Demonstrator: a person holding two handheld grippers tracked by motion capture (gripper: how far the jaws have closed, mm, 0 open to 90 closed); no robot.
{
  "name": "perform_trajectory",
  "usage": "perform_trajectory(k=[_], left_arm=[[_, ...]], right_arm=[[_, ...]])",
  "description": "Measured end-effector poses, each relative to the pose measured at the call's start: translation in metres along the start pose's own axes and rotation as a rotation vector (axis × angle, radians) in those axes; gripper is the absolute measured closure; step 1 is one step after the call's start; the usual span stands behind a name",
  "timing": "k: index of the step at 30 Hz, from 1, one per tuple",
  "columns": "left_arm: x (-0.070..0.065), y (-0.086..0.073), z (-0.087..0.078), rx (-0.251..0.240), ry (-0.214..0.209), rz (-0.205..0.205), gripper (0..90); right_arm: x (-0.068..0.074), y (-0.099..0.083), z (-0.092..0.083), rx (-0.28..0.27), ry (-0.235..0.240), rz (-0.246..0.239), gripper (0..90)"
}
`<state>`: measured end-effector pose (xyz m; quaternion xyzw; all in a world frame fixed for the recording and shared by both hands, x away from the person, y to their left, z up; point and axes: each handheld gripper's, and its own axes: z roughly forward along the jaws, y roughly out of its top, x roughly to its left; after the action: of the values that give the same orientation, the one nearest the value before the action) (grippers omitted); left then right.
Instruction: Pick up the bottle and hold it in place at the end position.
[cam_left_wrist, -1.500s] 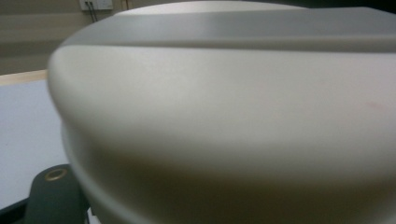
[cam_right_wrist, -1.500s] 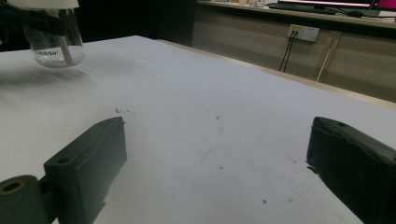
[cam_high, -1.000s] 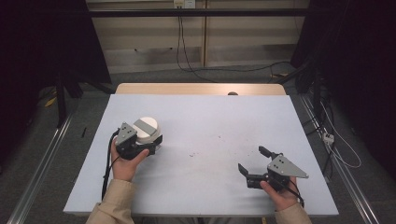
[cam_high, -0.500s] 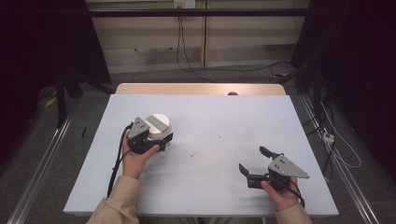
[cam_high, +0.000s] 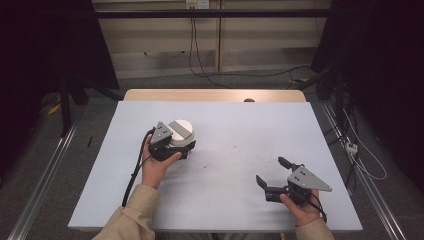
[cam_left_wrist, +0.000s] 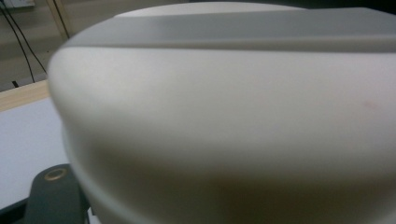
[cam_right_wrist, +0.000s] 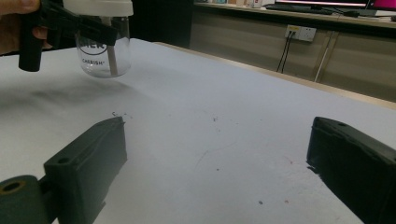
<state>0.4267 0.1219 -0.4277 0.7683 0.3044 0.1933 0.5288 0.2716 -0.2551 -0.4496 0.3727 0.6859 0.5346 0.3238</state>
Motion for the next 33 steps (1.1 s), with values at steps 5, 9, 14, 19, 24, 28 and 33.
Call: perform_trajectory(k=[5,9,14,19,24,28,33], left_arm=[[0.0,0.001,0.006,0.003,0.003,0.003,18.5],[-0.001,0.003,0.011,0.006,-0.006,0.006,18.5],[-0.004,0.005,0.019,0.008,-0.015,0.016,18.5],[-0.006,0.007,0.023,0.005,-0.027,0.018,18.5],[-0.009,0.008,0.031,0.013,-0.04,0.026,18.5],[-0.013,0.011,0.038,0.01,-0.049,0.043,18.5],[-0.013,0.013,0.042,0.005,-0.06,0.04,18.5]], right_arm=[[0.001,0.0,0.0,0.003,0.002,0.001,4.5],[0.0,0.0,0.0,0.002,0.0,0.003,4.5],[0.0,0.0,0.0,0.0,0.003,0.005,4.5],[-0.001,0.0,-0.001,-0.004,-0.001,0.008,4.5],[-0.001,-0.001,-0.001,-0.003,-0.002,0.009,4.5],[-0.001,0.0,-0.001,-0.005,-0.004,0.009,4.5],[-0.001,-0.001,0.0,-0.001,-0.002,0.011,4.5]])
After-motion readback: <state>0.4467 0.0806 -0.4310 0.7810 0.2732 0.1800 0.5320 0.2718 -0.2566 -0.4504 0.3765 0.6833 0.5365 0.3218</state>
